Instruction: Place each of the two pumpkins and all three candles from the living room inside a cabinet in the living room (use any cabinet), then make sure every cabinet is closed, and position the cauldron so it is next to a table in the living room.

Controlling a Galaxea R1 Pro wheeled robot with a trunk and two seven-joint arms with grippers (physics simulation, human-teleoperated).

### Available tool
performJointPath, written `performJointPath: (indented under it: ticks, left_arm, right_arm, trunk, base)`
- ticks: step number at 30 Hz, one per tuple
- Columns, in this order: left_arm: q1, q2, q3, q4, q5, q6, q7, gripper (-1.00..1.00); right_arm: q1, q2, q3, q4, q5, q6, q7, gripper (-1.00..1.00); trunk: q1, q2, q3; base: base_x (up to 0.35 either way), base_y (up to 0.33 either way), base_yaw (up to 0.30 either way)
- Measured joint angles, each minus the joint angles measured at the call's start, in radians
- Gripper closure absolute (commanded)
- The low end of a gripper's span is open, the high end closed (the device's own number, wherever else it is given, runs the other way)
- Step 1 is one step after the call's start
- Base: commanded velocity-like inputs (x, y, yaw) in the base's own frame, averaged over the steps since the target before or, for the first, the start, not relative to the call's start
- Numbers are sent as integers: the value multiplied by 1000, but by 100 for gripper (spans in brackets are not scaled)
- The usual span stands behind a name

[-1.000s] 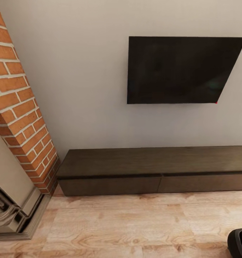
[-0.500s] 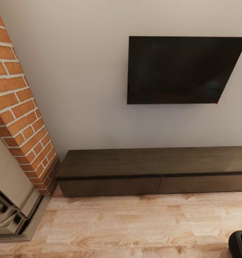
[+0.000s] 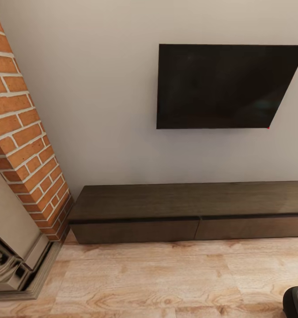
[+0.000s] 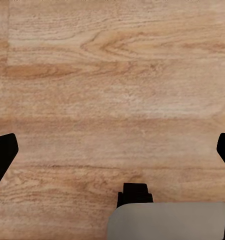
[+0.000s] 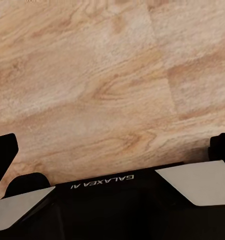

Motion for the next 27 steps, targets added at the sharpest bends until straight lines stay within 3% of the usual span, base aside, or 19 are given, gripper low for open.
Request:
performJointPath:
  ticks: [4, 7, 9, 10, 13, 14, 15, 16, 18, 22, 27]
  left_arm:
    - [0, 3, 1, -16, 2, 7, -8, -100]
    - [0, 17, 4, -95, 7, 47, -17, -100]
    - [0, 29, 6, -254, 9, 243, -44, -100]
    - [0, 40, 7, -382, 9, 432, -78, -100]
    - [1, 83, 32, -703, 11, 795, -205, -100]
    - [1, 96, 49, -788, 11, 889, -258, -100]
    - [1, 101, 59, -829, 11, 937, -286, -100]
    - [1, 111, 93, -923, 12, 1064, -364, -100]
    - [1, 117, 141, -1022, 11, 1200, -453, -100]
    - [-2, 120, 176, -1087, 12, 1280, -539, -100]
    - [-19, 116, 184, -1104, 13, 1301, -614, -100]
  right_arm:
    - [0, 0, -3, 3, -4, -52, 3, -100]
    - [-1, -2, -6, 4, -7, -90, 6, -100]
    - [-1, -21, -25, 4, -13, -117, 11, -100]
    - [-1, -37, -50, 4, -18, -139, 30, -100]
    - [-1, -57, -111, 6, -27, -160, 133, -100]
    - [-1, -61, -133, 6, -29, -163, 171, -100]
    - [-1, -67, -154, 6, -30, -165, 205, -100]
    - [-1, -75, -174, 7, -31, -167, 231, -100]
    - [-1, -89, -213, 7, -33, -169, 259, -100]
    - [-1, -97, -284, 7, -33, -172, 275, -100]
    - [-2, -99, -380, 3, -32, -161, 298, -100]
  trunk:
    - [0, 0, 0]
    - [0, 0, 0]
    - [0, 0, 0]
    - [0, 0, 0]
    - [0, 0, 0]
    - [0, 0, 0]
    - [0, 0, 0]
    - [0, 0, 0]
    - [0, 0, 0]
    - [0, 0, 0]
    - [0, 0, 0]
  base:
    - [0, 0, 0]
    - [0, 0, 0]
    - [0, 0, 0]
    - [0, 0, 0]
    - [0, 0, 0]
    - [0, 0, 0]
    - [0, 0, 0]
    - [0, 0, 0]
    - [0, 0, 0]
    - [0, 0, 0]
    - [0, 0, 0]
